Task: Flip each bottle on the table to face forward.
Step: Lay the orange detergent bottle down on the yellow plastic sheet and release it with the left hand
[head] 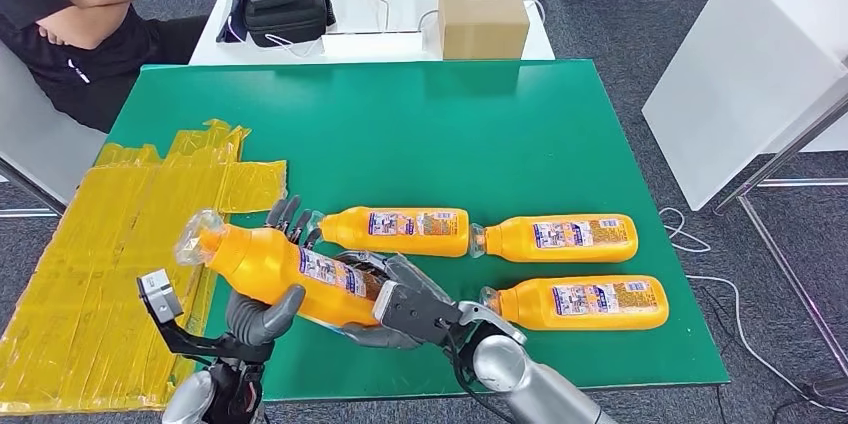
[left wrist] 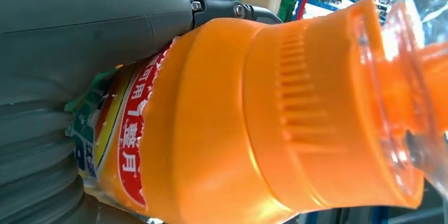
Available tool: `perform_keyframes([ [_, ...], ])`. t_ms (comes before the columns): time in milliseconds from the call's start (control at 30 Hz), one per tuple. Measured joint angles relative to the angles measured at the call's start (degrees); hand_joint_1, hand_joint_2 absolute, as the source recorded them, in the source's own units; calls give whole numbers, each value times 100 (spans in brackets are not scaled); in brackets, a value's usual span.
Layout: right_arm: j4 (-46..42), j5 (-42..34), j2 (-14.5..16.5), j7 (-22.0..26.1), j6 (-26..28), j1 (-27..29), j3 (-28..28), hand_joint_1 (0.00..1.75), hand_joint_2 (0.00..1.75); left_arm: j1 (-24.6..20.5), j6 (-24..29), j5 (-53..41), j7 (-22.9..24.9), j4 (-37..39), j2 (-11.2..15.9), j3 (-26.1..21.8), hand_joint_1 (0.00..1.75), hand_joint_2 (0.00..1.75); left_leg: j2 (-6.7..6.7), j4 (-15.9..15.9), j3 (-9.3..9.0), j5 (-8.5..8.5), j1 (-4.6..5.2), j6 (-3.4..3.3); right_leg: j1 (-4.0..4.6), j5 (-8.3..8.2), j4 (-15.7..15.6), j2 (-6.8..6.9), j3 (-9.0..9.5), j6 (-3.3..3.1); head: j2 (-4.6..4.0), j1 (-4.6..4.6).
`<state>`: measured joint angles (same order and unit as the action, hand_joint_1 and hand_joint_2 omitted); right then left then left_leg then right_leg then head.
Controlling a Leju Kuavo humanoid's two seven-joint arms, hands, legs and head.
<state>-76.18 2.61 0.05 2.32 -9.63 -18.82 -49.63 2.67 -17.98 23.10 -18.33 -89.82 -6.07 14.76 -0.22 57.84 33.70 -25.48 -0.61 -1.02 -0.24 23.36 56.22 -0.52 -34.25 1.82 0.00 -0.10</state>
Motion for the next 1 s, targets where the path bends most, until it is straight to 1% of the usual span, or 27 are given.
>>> perform_keyframes([
  [133, 226, 48, 86, -106, -97, -146, -126, 175, 175, -16, -29, 115, 4, 57, 4, -11, 0, 175, 1, 0, -2, 0, 0, 0, 0, 0, 0, 0, -1, -1, 0, 0],
  [333, 447, 60, 139, -119, -101, -281, -244, 174, 175, -12, -35, 141, 15, 110, 5, -55, 0, 175, 1, 0, -2, 0, -1, 1, 1, 0, 1, -1, -2, 0, 0, -1],
  [367, 468, 60, 142, -119, -101, -294, -253, 173, 175, -12, -36, 142, 16, 117, 5, -59, 34, 175, 1, 0, -2, 0, -1, 1, 0, 0, 1, -1, -2, 0, 0, -1],
  [467, 514, 59, 148, -119, -101, -321, -266, 171, 175, -9, -41, 152, 14, 137, 5, -63, 165, 175, 0, 0, -1, 0, 0, 0, 0, 0, 0, 0, -2, 0, 0, -1],
  [500, 527, 59, 149, -119, -101, -328, -269, 171, 175, -8, -48, 160, 12, 142, 5, -65, 175, 175, 1, 0, 0, 0, 0, 0, 0, 0, 0, -1, -2, 0, 0, -1],
  [767, 596, 90, 150, -118, -101, -336, -269, 175, 175, -7, -115, 203, -18, 174, 5, -67, 175, 175, 1, 0, -1, 0, 0, 0, 0, 0, 0, -1, -3, 0, 0, 0],
  [1000, 618, 101, 139, -94, -82, -316, -269, 175, 175, -4, -134, 209, -38, 182, 5, -68, 175, 175, 2, 0, -2, 0, 0, 0, 1, 0, 0, -1, -4, 0, 0, 1],
])
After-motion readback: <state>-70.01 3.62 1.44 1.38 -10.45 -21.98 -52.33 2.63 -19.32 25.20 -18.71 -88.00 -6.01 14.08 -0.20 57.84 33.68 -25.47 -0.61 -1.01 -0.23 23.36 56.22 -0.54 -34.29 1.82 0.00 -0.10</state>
